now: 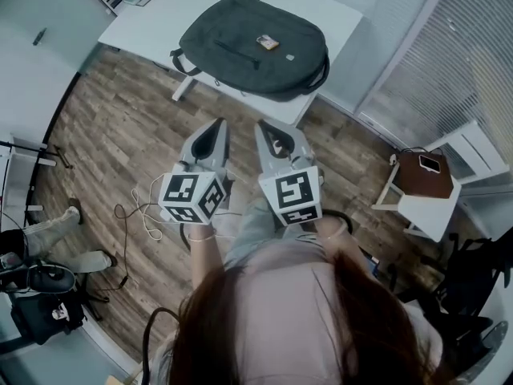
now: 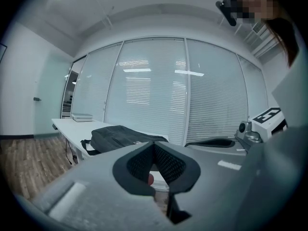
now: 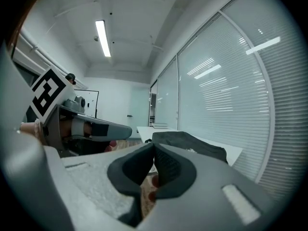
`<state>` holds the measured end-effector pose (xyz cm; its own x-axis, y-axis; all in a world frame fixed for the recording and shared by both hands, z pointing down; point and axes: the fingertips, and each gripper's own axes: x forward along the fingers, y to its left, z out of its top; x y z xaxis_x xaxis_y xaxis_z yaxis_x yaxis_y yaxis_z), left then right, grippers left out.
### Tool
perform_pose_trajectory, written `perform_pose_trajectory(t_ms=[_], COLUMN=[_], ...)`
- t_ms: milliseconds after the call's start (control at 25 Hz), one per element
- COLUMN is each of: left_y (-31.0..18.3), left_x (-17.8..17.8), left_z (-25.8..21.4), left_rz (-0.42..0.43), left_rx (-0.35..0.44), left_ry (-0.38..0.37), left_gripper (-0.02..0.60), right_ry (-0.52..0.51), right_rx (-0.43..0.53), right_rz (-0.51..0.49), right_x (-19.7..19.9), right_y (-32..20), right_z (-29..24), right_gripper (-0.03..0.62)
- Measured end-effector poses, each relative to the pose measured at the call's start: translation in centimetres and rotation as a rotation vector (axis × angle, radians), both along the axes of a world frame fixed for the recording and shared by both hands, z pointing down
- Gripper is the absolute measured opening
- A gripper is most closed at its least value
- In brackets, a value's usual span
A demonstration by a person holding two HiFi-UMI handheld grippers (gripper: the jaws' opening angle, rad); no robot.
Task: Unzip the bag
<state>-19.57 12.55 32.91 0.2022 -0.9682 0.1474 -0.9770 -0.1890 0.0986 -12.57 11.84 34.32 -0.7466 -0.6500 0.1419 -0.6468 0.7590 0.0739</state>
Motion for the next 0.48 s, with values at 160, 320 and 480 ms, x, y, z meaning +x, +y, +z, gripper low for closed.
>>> perform_pose_trajectory(t_ms=[160,320,480], left_y=[-1.8,-3.3,-5.3], left_x=[-2.0,-3.6,-5.2], left_z=[0.9,1.7,2.3], left_rz=[0.007,0.03,0.058], left_rx=[-0.013,-0.029,-0.038], left_ry=[0.012,0.017,0.023], left_gripper=[0.008,0.008,0.008], right_ry=[0.028,0.055,0.082], right_rx=[-0.017,-0.046,-0.069], right_rz=[0.015,0.027,0.061], right_x=[-1.9,-3.9,-5.5], right_y=[-1.9,-3.2,-4.9], right_z=[1.0,2.3,3.8], right_gripper=[0.005,0.029,0.031])
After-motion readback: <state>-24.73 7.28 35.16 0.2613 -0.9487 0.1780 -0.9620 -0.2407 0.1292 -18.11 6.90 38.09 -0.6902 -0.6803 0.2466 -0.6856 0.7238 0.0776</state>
